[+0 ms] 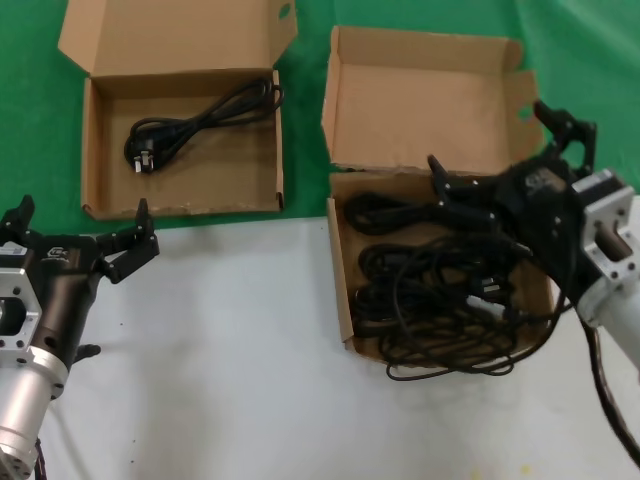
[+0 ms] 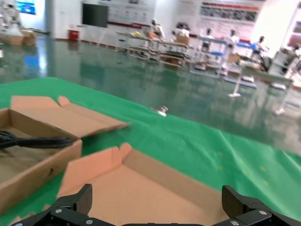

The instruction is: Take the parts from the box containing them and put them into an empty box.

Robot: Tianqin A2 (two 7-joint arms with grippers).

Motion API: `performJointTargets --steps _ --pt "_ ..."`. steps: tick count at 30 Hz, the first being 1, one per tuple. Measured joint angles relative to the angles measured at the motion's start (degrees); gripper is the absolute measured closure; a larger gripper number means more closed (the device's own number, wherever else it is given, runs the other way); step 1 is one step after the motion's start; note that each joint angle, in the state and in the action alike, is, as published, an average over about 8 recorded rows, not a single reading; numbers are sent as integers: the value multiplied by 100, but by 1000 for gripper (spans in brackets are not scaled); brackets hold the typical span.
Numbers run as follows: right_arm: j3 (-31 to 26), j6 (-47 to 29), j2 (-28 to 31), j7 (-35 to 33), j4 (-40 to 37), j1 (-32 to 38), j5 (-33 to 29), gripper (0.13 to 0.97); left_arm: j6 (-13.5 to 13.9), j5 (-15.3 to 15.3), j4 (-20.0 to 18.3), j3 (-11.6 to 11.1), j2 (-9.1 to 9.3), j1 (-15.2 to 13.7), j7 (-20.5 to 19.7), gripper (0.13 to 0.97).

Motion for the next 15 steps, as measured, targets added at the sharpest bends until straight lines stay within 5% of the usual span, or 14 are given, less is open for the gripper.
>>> performJointTargets --steps 15 --pt "367 649 -200 269 30 -885 505 129 13 36 12 -44 21 32 -23 132"
